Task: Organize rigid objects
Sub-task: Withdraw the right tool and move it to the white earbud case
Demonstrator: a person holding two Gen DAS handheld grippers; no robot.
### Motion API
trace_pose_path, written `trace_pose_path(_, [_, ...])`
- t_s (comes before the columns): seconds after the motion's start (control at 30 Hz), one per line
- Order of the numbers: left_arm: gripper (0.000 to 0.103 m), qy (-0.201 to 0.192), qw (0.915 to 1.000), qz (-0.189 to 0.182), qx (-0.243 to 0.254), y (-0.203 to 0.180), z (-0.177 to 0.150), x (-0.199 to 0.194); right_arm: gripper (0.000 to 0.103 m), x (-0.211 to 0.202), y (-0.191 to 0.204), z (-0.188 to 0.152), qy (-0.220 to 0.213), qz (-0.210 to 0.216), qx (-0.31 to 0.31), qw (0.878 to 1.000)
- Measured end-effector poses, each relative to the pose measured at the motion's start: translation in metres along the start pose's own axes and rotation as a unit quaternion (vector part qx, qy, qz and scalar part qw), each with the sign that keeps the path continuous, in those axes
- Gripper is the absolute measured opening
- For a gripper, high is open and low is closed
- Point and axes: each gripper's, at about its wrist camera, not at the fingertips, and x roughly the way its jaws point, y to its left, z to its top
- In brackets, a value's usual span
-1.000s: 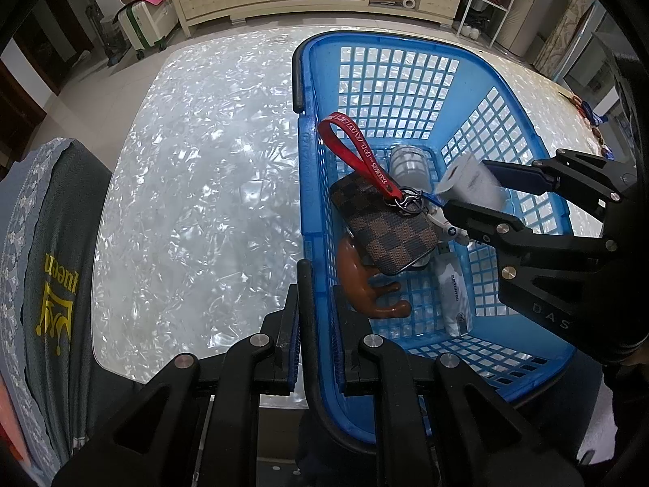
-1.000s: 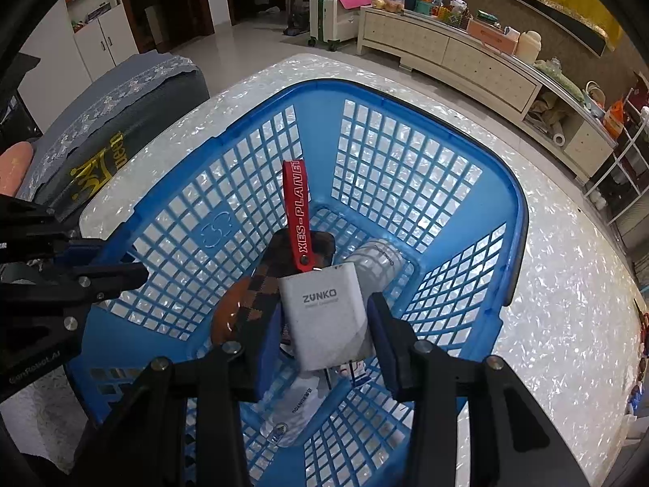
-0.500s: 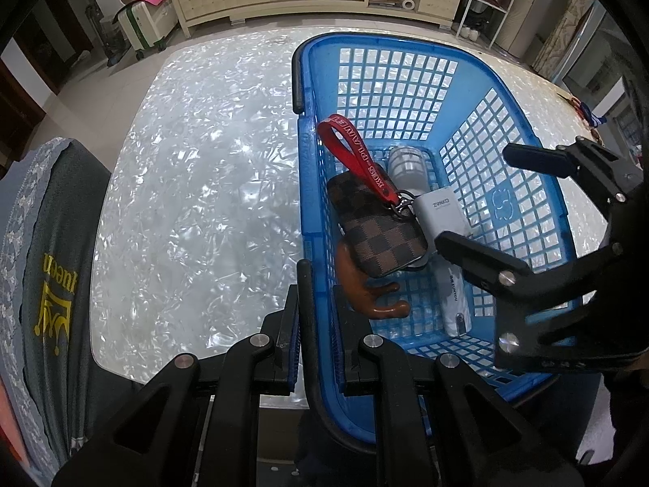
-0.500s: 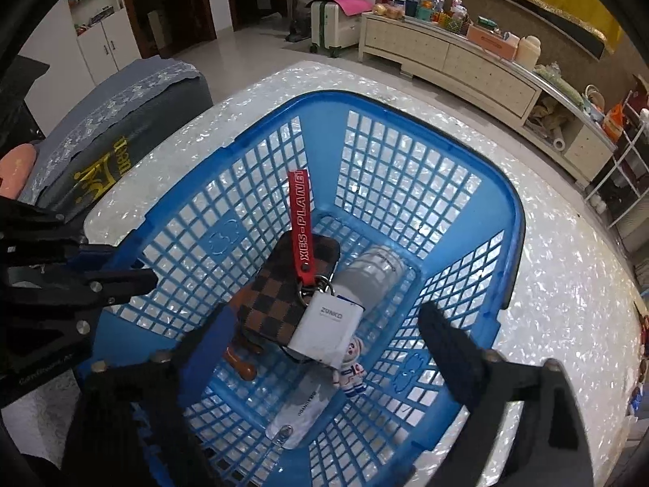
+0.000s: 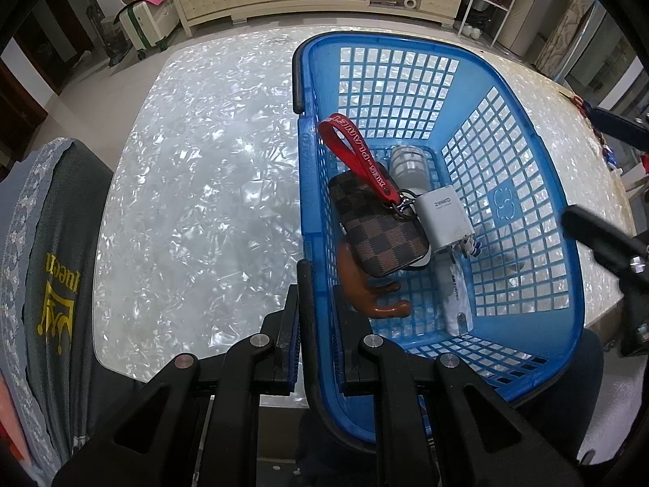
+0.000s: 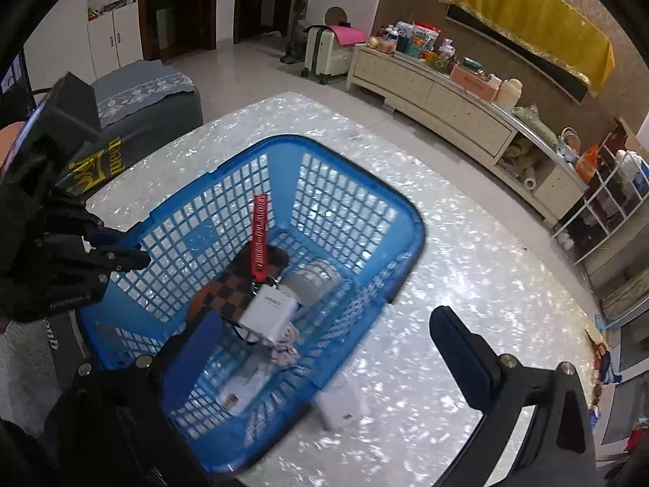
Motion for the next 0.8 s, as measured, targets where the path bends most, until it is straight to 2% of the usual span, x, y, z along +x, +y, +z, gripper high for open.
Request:
trace_pose_path(0.27, [0.015, 0.001, 1.0, 0.002, 0.0, -0.002, -0.001, 0.0, 0.103, -0.01, -0.031, -0.026, 0.023, -0.02, 0.022, 0.999])
trace_pose_path(0.4, [0.015, 0.001, 1.0, 0.004, 0.0, -0.002, -0.002, 0.0, 0.103, -0.005, -0.044, -0.041, 0.038, -0.017, 0.039, 0.998])
trace_pose_path(0.57, [0.015, 0.002, 1.0, 0.004, 0.0, -0.001, -0.002, 0.0, 0.103, 0.005, -0.059, -0.066, 0.055, 0.008, 0.051, 0.997])
trace_pose_path(0.8, [0.015, 0.0, 1.0, -0.001, -0.003, -0.001, -0.002, 0.0, 0.103, 0.033, -0.06, -0.097, 0.075, 0.041, 0.044, 0.995])
